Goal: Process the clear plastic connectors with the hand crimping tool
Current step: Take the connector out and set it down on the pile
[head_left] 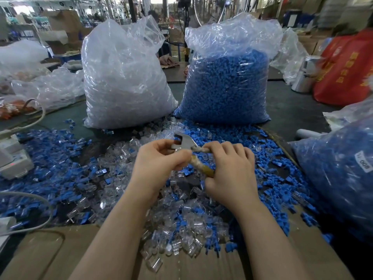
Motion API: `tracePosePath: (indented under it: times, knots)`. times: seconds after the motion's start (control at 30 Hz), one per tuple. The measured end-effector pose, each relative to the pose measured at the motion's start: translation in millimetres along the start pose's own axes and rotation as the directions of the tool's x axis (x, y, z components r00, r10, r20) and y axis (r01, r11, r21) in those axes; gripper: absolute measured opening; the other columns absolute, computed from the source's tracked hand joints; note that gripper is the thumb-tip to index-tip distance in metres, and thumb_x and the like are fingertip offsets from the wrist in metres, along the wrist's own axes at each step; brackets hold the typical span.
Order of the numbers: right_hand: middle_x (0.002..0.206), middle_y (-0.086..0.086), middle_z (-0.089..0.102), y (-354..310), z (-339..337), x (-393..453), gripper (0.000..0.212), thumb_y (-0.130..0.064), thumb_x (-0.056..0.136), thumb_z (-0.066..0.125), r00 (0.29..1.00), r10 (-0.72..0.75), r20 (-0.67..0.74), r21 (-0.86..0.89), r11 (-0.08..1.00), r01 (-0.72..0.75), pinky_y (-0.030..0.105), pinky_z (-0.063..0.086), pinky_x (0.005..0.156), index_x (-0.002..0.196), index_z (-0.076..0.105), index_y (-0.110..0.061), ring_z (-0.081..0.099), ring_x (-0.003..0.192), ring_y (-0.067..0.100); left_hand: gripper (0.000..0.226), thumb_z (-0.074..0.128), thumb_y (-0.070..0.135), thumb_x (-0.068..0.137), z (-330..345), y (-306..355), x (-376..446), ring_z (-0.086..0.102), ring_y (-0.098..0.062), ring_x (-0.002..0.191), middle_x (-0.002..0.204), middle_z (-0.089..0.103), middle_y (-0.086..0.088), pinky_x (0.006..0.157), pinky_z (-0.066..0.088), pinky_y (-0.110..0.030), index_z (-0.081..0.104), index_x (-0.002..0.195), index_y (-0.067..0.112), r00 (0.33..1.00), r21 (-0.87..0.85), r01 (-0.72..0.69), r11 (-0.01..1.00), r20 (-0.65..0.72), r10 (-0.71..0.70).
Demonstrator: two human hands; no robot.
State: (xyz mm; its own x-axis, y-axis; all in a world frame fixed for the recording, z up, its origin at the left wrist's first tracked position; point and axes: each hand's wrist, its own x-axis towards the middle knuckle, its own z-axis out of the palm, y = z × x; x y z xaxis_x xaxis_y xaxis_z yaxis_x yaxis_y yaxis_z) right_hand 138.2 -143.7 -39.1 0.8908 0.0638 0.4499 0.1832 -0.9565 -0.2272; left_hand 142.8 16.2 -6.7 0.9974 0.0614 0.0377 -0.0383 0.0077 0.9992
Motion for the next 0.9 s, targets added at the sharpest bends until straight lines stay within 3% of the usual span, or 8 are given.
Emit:
tracePosePath:
  times: [0.07,0.17,0.23,0.3,0.37,0.47,0.63,0.9]
  knots:
    - [0.111,-0.003,0.057,0.7,0.6,0.3,0.055,-0.028,0.071,0.069,0.998,0.057,-0.011,0.008,0.998,-0.057,0.043,0.020,0.113,0.122,0.051,-0.034,0.049,0.110,0.026,0.043,0.084,0.027,0.069,-7.0,-1.8,2.8,0.070,-0.009,0.069,0.078,0.075,-0.001,0.062,0.053,-0.016,0.067,0.105,0.010,0.999,-0.031,-0.014,0.999,0.034,0.015]
    - [0.103,-0.002,0.060,0.8,1.6,1.0,0.047,-0.025,0.076,0.064,0.993,0.117,0.008,0.034,0.993,-0.117,0.043,0.028,0.110,0.122,0.051,-0.032,0.051,0.100,0.026,0.041,0.079,0.043,0.070,-14.7,-11.7,6.7,0.068,-0.001,0.078,0.088,0.073,0.007,0.066,0.050,-0.011,0.067,0.105,0.026,0.993,0.274,-0.084,0.958,0.103,0.058]
    - [0.095,-0.001,0.061,3.4,1.2,2.2,0.041,-0.024,0.079,0.063,0.990,0.142,-0.027,0.092,0.986,-0.139,0.036,0.038,0.079,0.118,0.054,-0.030,0.046,0.084,0.022,0.019,0.074,0.030,0.085,-14.8,-20.9,9.2,0.063,-0.002,0.083,0.092,0.068,0.012,0.072,0.050,-0.016,0.067,0.102,0.033,0.987,0.565,-0.158,0.810,0.119,0.110]
    - [0.089,-0.003,0.060,4.0,0.4,2.8,0.034,-0.023,0.082,0.064,0.983,0.168,-0.069,0.147,0.977,-0.157,0.030,0.029,0.058,0.115,0.055,-0.030,0.044,0.076,0.019,0.022,0.066,0.023,0.092,-11.4,-29.6,11.2,0.059,-0.007,0.098,0.107,0.063,0.013,0.091,0.049,-0.030,0.068,0.112,0.035,0.973,0.772,-0.229,0.593,0.197,0.119]
    - [0.082,-0.007,0.055,3.1,0.8,2.7,0.030,-0.022,0.084,0.063,0.981,0.187,-0.046,0.192,0.966,-0.176,0.027,0.023,0.048,0.111,0.054,-0.032,0.046,0.070,0.018,0.030,0.059,0.025,0.097,-6.5,-34.9,12.6,0.052,-0.014,0.113,0.119,0.057,0.008,0.103,0.042,-0.039,0.064,0.125,0.035,0.960,0.875,-0.279,0.396,0.264,0.092]
    - [0.068,-0.010,0.048,3.3,2.7,2.1,0.021,-0.022,0.087,0.060,0.979,0.204,0.019,0.255,0.946,-0.202,0.027,0.023,0.046,0.104,0.053,-0.031,0.045,0.058,0.014,0.027,0.057,0.036,0.097,-4.2,-37.8,14.0,0.048,-0.016,0.117,0.122,0.053,0.009,0.104,0.037,-0.038,0.064,0.123,0.037,0.955,0.917,-0.295,0.268,0.279,0.098]
    - [0.066,-0.009,0.054,3.4,4.5,2.9,0.013,-0.025,0.088,0.060,0.964,0.249,0.097,0.315,0.911,-0.267,0.028,0.030,0.046,0.093,0.051,-0.032,0.051,0.058,0.013,0.028,0.062,0.049,0.090,-4.3,-39.3,13.0,0.047,-0.015,0.114,0.112,0.051,0.009,0.100,0.033,-0.036,0.066,0.115,0.036,0.954,0.924,-0.297,0.241,0.274,0.124]
    - [0.070,-0.011,0.056,1.9,8.4,4.5,0.013,-0.032,0.089,0.064,0.950,0.288,0.123,0.383,0.869,-0.313,0.028,0.030,0.049,0.087,0.051,-0.035,0.050,0.064,0.009,0.031,0.064,0.019,0.092,1.9,-38.2,11.6,0.053,-0.016,0.106,0.107,0.057,0.008,0.091,0.040,-0.028,0.069,0.120,0.032,0.863,0.824,-0.504,0.258,0.470,0.185]
